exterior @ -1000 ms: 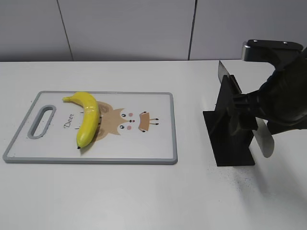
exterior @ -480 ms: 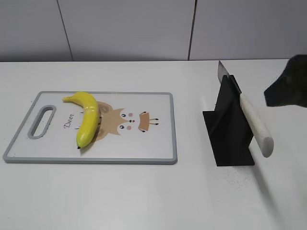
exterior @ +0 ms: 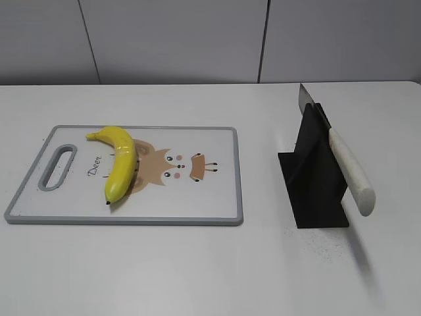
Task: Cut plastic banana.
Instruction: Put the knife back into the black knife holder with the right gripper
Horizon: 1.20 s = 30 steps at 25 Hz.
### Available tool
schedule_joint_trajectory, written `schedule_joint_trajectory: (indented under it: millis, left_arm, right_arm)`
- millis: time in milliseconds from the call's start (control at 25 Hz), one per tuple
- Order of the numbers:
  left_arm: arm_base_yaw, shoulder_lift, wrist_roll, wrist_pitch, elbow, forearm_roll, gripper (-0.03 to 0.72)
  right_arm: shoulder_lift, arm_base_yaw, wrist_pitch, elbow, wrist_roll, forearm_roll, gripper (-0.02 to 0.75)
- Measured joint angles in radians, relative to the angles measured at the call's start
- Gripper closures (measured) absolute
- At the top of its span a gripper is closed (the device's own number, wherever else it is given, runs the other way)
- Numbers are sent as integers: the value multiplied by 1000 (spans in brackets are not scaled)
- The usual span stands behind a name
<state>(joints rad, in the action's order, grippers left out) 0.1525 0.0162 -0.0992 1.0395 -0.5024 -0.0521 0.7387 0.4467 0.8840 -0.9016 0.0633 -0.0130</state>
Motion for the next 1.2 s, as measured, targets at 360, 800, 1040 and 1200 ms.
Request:
schedule_joint_trajectory:
  millis: [360,800,1040,1200]
  left_arm:
    - [0,0,0,0,0,0,132]
    - [0,0,0,0,0,0,134]
    - [0,0,0,0,0,0,145]
    - [0,0,0,0,0,0,148]
  right_arm:
    - [-276,0,9,231,-38,4,146]
    - [-545,0,57,475,-72,13,147]
    - [-660,0,57,479,-74,13,147]
    - [-734,0,57,479,-74,13,147]
